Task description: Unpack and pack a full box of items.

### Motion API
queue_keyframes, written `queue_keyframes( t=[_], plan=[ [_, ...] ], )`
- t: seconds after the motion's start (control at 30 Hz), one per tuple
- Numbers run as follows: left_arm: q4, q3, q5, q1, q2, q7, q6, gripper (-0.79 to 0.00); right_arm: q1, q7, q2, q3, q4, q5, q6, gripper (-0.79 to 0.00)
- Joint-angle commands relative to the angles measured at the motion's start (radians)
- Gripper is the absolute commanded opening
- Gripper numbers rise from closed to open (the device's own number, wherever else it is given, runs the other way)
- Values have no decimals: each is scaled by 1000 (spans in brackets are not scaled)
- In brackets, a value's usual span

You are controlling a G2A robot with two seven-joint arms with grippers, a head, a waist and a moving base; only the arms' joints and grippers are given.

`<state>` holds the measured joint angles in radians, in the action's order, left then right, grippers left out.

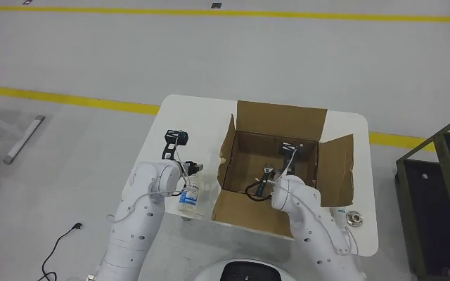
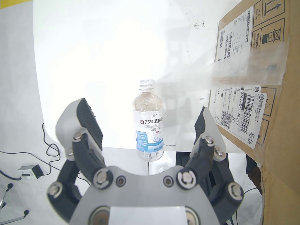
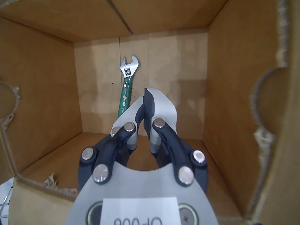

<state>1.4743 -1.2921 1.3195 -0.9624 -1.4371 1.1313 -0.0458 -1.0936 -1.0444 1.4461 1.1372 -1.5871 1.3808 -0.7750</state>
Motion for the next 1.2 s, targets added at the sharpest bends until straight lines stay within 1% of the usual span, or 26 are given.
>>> queue_keyframes(
  t=[0.0,0.1,0.13,0.17,0.2,0.27,0.3,0.37,0.5,0.53,0.67,0.8,0.93,1.17],
  plan=[
    [0,0,0,0,0,0,0,0,28,46,22,-19,77,-41,-47,-785],
    [0,0,0,0,0,0,0,0,76,105,50,-44,170,-75,-105,-785],
    [0,0,0,0,0,0,0,0,92,121,59,-48,198,-91,-122,-773],
    [0,0,0,0,0,0,0,0,108,133,66,-55,229,-99,-134,-720],
    [0,0,0,0,0,0,0,0,124,143,74,-58,258,-112,-144,-702],
    [0,0,0,0,0,0,0,0,155,162,87,-65,307,-134,-163,-708],
    [0,0,0,0,0,0,0,0,167,165,94,-74,329,-142,-165,-671],
    [0,0,0,0,0,0,0,0,191,175,104,-82,368,-154,-175,-563],
    [0,0,0,0,0,0,0,0,221,185,121,-87,433,-185,-186,-560],
    [0,0,0,0,0,0,0,0,228,187,124,-86,446,-191,-187,-570],
    [0,0,0,0,0,0,0,0,244,186,131,-85,484,-196,-186,-563],
    [0,0,0,0,0,0,0,0,261,169,137,-89,529,-194,-170,-520],
    [0,0,0,0,0,0,0,0,270,167,145,-96,557,-196,-168,-508],
    [0,0,0,0,0,0,0,0,289,167,157,-102,606,-196,-168,-514]
  ],
)
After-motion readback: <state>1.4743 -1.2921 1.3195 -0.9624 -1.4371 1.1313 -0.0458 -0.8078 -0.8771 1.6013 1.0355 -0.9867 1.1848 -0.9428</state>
